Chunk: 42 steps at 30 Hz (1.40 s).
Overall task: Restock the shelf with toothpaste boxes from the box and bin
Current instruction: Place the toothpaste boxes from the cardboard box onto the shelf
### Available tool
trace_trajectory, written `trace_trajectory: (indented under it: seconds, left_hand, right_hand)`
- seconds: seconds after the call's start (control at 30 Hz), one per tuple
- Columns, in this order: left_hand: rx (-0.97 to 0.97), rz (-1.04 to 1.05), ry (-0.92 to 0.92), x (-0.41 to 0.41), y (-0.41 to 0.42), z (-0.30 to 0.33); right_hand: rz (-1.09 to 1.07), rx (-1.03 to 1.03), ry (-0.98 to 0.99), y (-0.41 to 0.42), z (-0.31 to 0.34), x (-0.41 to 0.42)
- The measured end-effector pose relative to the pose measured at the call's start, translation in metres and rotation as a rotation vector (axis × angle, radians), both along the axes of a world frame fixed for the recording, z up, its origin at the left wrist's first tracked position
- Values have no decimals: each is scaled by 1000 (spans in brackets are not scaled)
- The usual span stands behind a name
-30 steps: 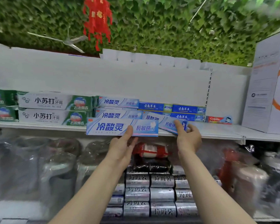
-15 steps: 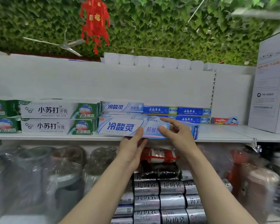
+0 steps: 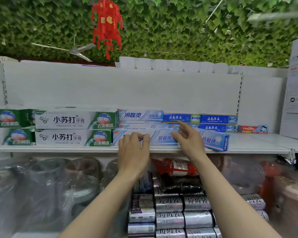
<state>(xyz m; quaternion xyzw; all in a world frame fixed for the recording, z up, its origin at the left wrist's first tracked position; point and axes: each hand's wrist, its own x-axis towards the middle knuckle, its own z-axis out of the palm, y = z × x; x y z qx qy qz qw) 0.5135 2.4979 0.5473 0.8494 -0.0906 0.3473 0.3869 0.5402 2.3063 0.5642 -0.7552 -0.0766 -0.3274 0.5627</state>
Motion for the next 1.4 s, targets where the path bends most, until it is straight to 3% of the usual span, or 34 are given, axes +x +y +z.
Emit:
trace_trajectory:
  seconds: [0.17, 0.33, 0.53, 0.77, 0.97, 1.07, 1.17, 1.23, 1.4]
  left_hand:
    - [94, 85, -40, 10, 0, -7]
    - [115, 67, 4, 16, 0, 0]
    - [150, 71, 127, 33, -3, 9]
    - [95, 6, 169, 33, -12, 14]
    - [-57, -203, 152, 19, -43, 20]
    - [-102, -323, 134, 15, -67, 22]
    - [-120, -404, 136, 12, -87, 17]
    - [-146, -427, 155, 11, -95, 13]
    - [-110, -416, 123, 13, -104, 4]
  right_hand:
    - [-228, -27, -257, 21, -19, -19]
    - [-232, -215, -162, 40, -22, -16]
    - [-208, -253, -18, 45, -18, -1]
    - [-137, -153, -15, 45, -14, -6]
    - [-133, -57, -80, 29, -8, -30]
    - [-266, -3, -210, 9, -5, -42]
    - [-560, -7, -350, -19, -9, -47]
    - [-646, -6, -308, -38, -11, -48]
    - [-618, 19, -77, -69, -23, -43]
